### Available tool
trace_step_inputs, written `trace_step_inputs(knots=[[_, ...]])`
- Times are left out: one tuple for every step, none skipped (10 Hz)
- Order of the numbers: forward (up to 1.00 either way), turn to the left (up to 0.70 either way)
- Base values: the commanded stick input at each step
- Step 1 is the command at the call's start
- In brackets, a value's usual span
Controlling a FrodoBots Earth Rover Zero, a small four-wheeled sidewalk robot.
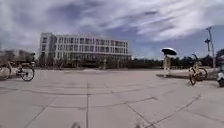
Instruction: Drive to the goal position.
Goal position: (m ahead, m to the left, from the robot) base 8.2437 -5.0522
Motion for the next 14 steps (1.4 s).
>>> trace_step_inputs(knots=[[0.7,-0.12],[0.7,-0.1],[0.7,0.0],[0.7,0.0],[0.7,0.0],[0.7,0.0],[0.7,0.0],[0.7,0.0],[0.7,0.0],[0.7,0.0],[0.7,0.0],[0.7,0.0],[0.7,0.0],[0.7,0.0]])
